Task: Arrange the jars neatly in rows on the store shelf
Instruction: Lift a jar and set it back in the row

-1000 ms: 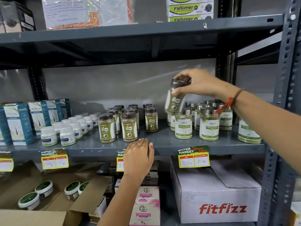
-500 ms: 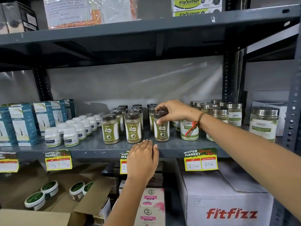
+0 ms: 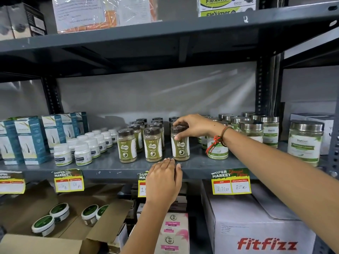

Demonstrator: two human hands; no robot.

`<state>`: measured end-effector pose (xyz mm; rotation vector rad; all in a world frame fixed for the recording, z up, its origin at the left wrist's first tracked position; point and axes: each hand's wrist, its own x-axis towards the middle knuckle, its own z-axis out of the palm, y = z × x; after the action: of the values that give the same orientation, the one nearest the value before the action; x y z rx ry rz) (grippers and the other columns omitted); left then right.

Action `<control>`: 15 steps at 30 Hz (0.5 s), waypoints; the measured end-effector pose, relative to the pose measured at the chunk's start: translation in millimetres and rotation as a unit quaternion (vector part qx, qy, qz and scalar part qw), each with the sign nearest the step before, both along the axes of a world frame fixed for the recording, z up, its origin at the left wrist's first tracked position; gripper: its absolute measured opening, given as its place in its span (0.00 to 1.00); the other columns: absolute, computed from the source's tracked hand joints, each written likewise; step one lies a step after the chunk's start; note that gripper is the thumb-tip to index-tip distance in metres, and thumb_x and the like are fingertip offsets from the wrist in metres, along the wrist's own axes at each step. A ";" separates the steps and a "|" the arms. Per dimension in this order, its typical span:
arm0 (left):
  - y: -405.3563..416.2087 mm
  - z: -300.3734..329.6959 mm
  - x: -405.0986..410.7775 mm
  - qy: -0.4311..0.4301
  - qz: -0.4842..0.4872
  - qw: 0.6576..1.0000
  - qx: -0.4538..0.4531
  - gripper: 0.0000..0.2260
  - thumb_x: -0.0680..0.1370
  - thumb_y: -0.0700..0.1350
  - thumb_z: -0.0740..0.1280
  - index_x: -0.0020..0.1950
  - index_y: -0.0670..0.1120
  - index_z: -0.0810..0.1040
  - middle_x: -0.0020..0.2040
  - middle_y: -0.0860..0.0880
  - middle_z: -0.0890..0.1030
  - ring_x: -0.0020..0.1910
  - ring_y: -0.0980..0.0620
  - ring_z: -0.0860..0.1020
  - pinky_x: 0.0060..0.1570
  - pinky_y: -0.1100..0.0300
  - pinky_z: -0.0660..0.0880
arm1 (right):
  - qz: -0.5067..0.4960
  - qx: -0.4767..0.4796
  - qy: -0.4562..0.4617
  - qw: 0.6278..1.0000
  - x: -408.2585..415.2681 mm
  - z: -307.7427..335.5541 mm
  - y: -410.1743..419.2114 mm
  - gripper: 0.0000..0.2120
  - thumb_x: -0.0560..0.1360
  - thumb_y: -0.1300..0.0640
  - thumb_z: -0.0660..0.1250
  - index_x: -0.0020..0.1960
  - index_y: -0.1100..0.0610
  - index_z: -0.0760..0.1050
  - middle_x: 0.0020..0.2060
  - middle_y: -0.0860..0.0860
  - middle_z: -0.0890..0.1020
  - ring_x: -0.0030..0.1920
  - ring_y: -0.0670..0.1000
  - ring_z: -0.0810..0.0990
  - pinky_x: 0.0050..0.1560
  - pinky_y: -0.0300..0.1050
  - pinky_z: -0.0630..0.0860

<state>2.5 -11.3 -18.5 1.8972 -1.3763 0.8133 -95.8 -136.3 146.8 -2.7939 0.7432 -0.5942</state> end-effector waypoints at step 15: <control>3.3 3.5 -0.6 -0.002 0.000 1.000 0.025 0.20 0.80 0.54 0.54 0.57 0.45 0.82 0.55 0.48 0.83 0.56 0.51 0.79 0.58 0.55 0.72 | -0.015 -0.016 -0.110 0.994 -32.5 6.2 14.3 0.29 0.72 0.41 0.71 0.69 0.52 0.73 0.64 0.51 0.79 0.59 0.49 0.79 0.60 0.44 0.74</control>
<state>1.9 -8.0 -15.0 1.9342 -1.4107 0.7914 -128.3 -122.0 153.0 -2.6916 0.7361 -0.9085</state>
